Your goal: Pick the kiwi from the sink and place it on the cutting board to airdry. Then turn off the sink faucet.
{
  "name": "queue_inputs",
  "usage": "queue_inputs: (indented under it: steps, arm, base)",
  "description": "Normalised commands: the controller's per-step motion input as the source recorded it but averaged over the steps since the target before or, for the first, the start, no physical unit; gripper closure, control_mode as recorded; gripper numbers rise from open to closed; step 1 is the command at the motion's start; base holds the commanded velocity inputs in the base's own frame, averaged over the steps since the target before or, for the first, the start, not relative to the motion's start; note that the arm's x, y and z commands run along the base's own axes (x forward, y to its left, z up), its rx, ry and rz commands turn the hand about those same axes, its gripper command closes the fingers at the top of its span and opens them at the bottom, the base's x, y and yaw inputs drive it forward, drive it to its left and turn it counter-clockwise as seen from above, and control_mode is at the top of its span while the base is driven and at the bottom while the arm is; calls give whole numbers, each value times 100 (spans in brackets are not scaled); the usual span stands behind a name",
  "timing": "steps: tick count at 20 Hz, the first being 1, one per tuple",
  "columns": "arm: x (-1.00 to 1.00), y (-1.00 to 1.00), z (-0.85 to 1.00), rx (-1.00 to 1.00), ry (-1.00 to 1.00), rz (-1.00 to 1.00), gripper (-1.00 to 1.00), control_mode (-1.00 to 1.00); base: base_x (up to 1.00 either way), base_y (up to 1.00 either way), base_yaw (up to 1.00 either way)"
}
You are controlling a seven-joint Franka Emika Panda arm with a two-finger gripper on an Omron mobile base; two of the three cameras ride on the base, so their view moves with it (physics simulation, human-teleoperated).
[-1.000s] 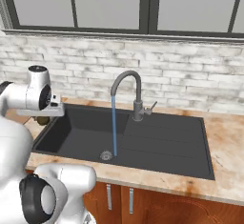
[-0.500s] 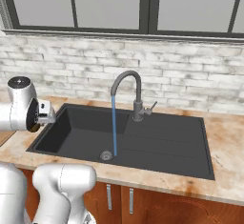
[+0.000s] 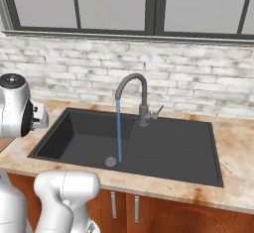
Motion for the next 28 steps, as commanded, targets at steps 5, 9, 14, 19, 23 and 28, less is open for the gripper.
queue_inputs:
  steps: [5, 9, 14, 19, 23, 28]
  arm:
    - [-21, 48, 2, -1, 0, 1, 100, -100]
    - [-9, 52, 0, -7, -9, 1, 100, -100]
    - [0, 39, 19, -2, -2, 0, 100, -100]
    - [3, 55, 4, -6, -4, 0, 100, -100]
    - [17, 52, 0, -9, -4, 0, 100, -100]
    - [29, 44, 0, -7, -1, 0, 100, -100]
  base:
    - [0, 0, 0]
    - [0, 0, 0]
    - [0, 0, 0]
    - [0, 0, 0]
    - [0, 0, 0]
    - [0, 0, 0]
